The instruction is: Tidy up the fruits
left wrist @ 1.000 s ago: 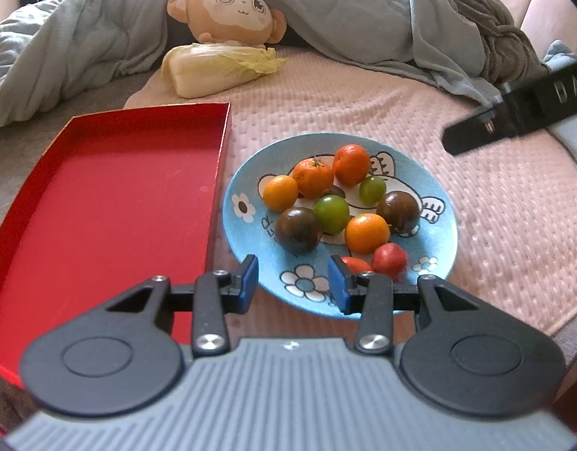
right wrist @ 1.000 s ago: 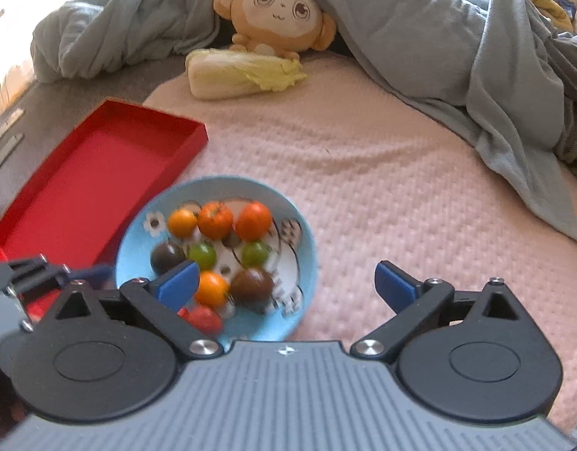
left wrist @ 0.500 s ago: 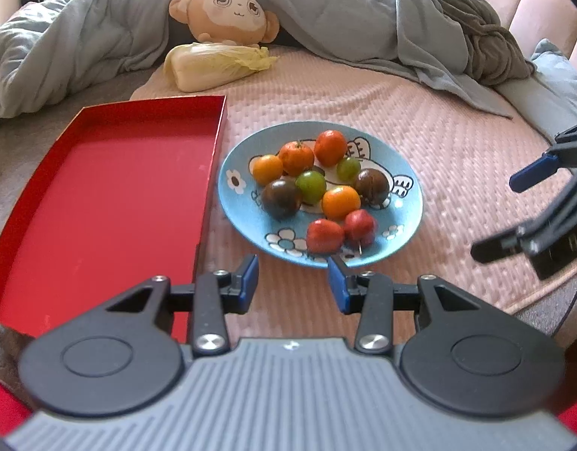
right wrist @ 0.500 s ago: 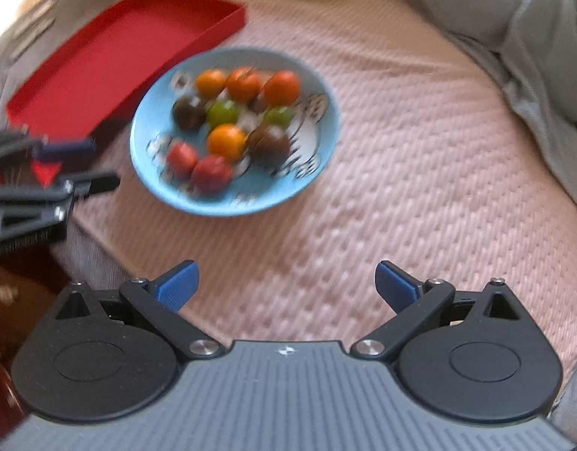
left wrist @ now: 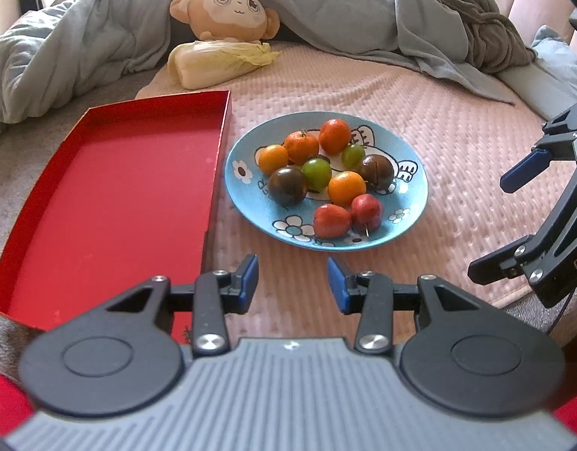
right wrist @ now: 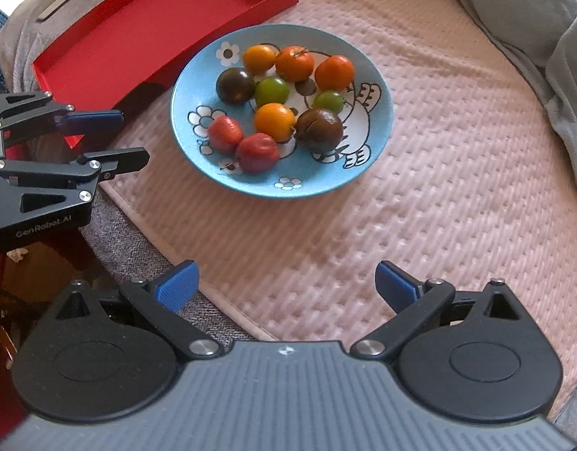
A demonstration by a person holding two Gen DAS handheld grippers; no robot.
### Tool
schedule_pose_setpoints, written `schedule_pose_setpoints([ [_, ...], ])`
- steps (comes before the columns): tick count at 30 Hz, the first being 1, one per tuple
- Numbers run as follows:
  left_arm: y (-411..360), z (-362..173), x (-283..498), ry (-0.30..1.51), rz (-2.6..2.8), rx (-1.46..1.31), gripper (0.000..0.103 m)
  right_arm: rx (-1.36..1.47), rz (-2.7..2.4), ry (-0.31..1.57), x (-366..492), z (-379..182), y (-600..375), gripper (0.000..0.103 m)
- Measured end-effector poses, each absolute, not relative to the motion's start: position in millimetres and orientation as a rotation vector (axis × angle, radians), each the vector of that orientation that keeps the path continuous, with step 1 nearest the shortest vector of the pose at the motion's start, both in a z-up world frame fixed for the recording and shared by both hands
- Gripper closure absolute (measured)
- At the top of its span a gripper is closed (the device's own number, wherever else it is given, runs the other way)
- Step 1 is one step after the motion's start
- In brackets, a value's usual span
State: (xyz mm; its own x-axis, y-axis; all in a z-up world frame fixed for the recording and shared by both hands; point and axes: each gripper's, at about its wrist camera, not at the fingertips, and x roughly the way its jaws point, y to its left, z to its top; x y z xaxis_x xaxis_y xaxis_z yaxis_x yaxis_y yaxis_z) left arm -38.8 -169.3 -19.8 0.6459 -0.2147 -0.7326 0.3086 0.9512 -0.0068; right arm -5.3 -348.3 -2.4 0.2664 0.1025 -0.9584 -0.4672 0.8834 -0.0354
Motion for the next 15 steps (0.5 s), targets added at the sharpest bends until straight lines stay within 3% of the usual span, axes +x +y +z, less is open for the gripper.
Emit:
schedule_pose_setpoints([
  [15, -176.5, -20.2, -41.9, 0.813, -0.307, 0.147, 0.059, -0.354, 0.414, 1.267, -8.4, -6.1, -348.2, 0.002],
])
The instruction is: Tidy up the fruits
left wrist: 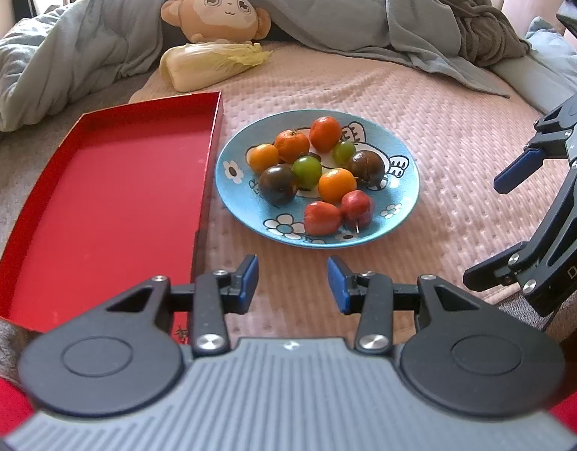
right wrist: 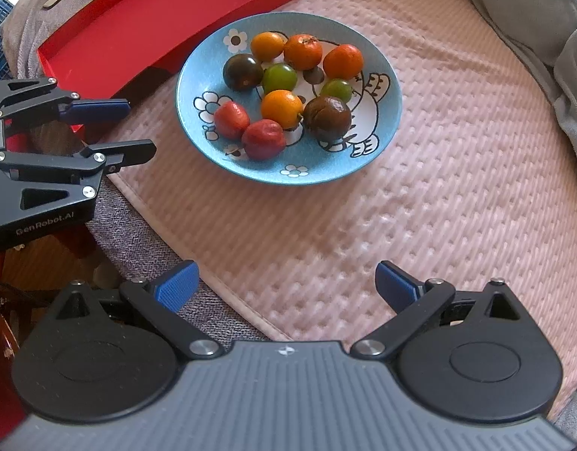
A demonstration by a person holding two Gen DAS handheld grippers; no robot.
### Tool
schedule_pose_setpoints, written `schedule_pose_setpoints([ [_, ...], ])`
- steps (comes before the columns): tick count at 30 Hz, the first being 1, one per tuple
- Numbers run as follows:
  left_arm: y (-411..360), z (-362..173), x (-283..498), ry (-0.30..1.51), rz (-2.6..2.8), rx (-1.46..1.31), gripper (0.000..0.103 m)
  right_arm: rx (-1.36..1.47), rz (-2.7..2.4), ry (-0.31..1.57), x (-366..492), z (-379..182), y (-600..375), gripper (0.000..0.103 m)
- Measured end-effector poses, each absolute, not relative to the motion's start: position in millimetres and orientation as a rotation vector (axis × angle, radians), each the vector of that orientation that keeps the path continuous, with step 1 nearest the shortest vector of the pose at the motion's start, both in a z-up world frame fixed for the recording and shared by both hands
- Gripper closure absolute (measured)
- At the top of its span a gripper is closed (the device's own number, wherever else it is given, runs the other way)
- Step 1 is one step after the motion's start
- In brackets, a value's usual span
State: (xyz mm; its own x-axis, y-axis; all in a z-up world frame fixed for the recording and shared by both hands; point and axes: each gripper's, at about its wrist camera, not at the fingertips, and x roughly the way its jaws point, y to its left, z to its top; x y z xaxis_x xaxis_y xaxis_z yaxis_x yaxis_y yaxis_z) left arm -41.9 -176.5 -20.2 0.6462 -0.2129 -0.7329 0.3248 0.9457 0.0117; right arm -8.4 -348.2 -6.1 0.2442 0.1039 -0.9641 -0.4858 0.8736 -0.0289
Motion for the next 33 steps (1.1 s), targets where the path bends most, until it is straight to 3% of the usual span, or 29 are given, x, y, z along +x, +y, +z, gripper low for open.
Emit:
schedule_pose_setpoints([
  [33, -177.6, -25.1, -43.5, 0.826, -0.309, 0.141, 0.059, -0.375, 0.423, 1.288, -11.7, -11.8, -350.0, 0.002],
])
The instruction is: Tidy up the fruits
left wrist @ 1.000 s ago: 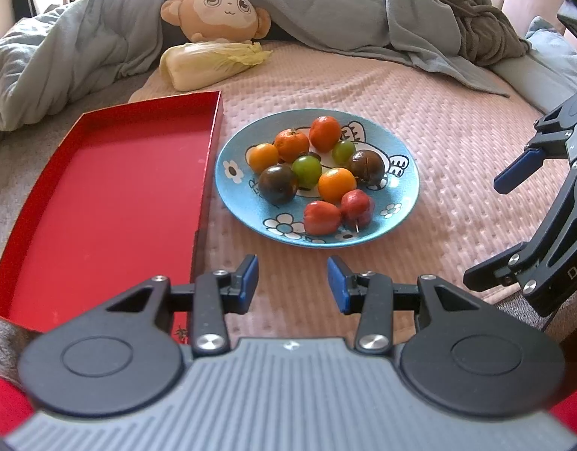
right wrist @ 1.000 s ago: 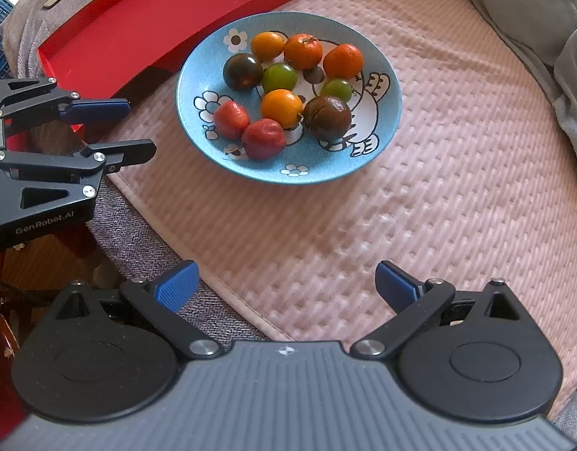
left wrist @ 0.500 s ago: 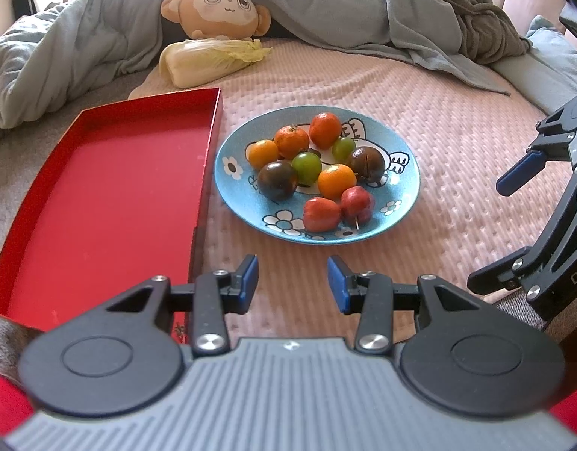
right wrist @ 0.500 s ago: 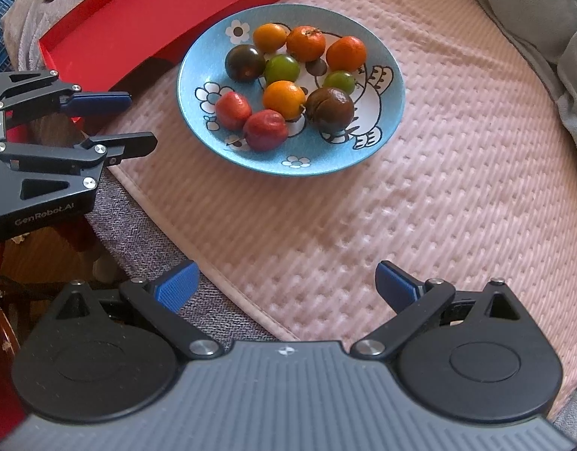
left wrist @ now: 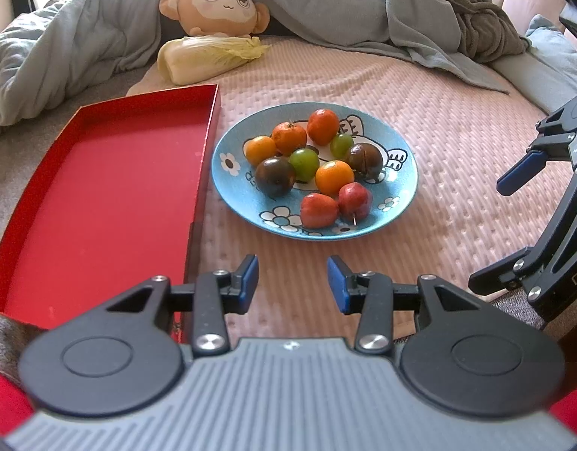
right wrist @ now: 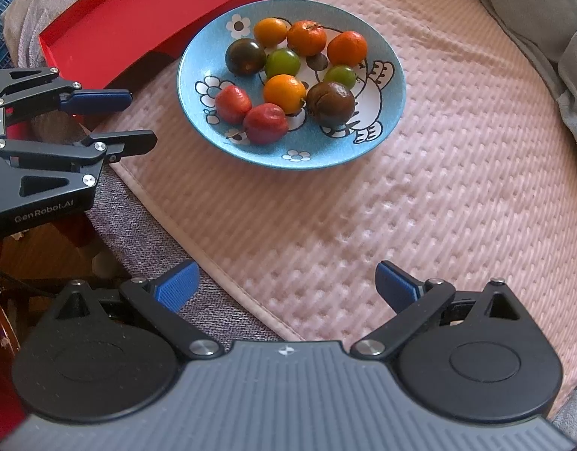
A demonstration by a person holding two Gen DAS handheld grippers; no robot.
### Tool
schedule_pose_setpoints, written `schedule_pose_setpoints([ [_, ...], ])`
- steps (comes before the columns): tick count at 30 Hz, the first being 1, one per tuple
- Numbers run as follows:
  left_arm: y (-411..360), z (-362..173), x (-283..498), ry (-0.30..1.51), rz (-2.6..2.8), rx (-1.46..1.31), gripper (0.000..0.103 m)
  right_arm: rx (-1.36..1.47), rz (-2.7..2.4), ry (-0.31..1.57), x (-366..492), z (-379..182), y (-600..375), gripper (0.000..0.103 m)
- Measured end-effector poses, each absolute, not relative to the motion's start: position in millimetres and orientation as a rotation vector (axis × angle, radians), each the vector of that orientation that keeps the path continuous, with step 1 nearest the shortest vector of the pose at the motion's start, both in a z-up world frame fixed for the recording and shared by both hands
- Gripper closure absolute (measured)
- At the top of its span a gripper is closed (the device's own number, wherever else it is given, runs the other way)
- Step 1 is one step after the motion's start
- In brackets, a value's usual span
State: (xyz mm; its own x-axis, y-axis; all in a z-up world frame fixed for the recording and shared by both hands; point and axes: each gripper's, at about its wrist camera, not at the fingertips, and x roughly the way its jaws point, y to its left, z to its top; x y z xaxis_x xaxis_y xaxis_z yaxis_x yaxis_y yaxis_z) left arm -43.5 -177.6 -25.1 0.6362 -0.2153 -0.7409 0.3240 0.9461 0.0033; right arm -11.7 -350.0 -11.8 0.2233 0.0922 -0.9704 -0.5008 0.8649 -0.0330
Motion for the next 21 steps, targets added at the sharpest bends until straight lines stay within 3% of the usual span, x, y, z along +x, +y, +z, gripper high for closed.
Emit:
schedule_pose_setpoints([
  [21, -180.1, -26.6, -44.8, 0.833, -0.309, 0.140, 0.059, -0.381, 0.435, 1.303, -13.3, -12.2, -348.2, 0.002],
])
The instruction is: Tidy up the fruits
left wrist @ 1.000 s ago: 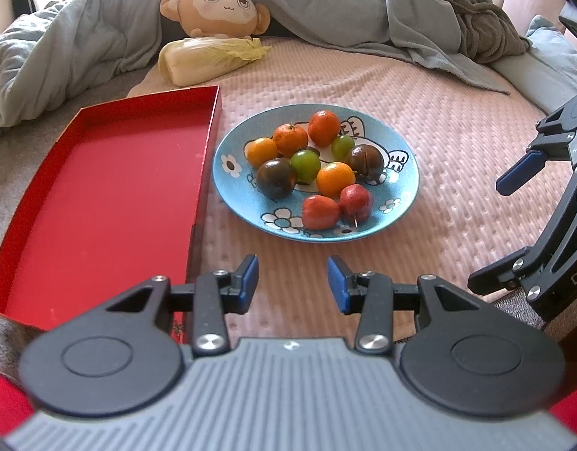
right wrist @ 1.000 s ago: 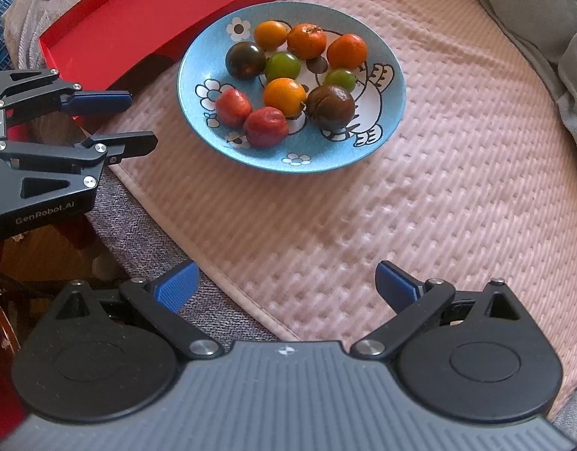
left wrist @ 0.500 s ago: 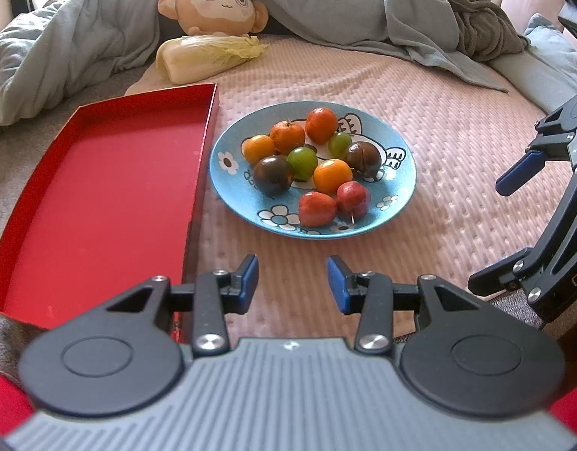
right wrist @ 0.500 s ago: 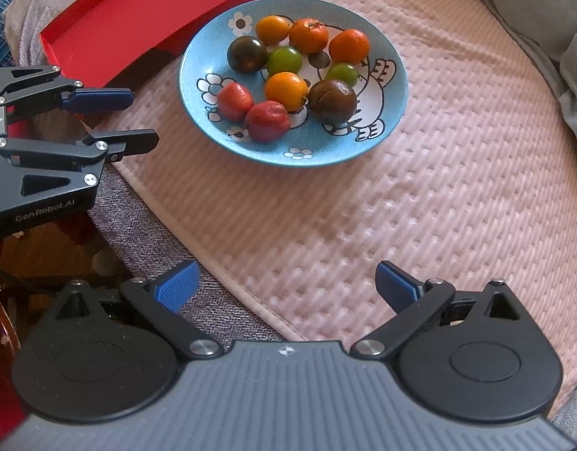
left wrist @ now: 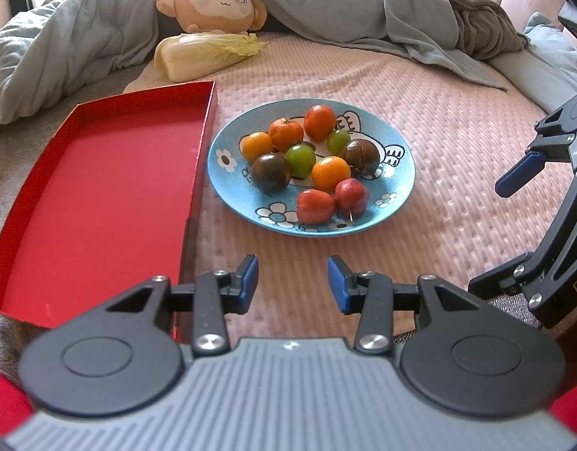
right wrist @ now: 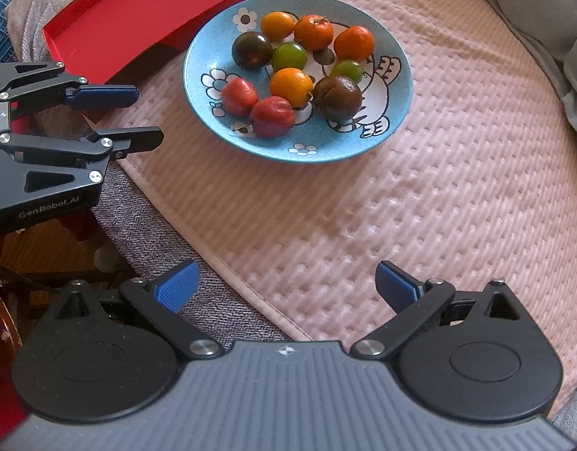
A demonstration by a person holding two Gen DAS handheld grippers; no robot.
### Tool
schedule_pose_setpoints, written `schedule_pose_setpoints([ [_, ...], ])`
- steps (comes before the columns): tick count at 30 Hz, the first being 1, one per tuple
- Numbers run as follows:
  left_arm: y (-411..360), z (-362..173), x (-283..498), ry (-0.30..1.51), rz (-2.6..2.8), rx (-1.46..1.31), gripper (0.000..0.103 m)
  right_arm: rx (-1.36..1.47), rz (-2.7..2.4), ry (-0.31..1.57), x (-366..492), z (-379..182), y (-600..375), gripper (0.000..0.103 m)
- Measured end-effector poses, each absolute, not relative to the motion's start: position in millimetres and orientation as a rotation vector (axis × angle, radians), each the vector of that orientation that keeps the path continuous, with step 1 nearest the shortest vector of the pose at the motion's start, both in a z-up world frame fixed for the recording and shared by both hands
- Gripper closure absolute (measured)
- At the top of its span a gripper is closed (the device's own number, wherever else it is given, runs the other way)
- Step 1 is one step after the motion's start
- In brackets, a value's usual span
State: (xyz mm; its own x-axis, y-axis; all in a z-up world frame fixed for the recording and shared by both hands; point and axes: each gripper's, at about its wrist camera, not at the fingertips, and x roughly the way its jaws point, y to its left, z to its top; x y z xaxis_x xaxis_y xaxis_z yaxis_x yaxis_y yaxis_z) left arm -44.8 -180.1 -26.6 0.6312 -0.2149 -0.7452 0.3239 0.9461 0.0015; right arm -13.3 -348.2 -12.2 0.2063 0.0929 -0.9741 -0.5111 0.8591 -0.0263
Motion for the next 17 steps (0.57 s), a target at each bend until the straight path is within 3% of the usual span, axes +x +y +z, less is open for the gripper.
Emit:
schedule_pose_setpoints([
  [17, -179.6, -25.9, -38.2, 0.821, -0.303, 0.123, 0.060, -0.385, 0.437, 1.305, -13.7, -14.1, -346.8, 0.002],
])
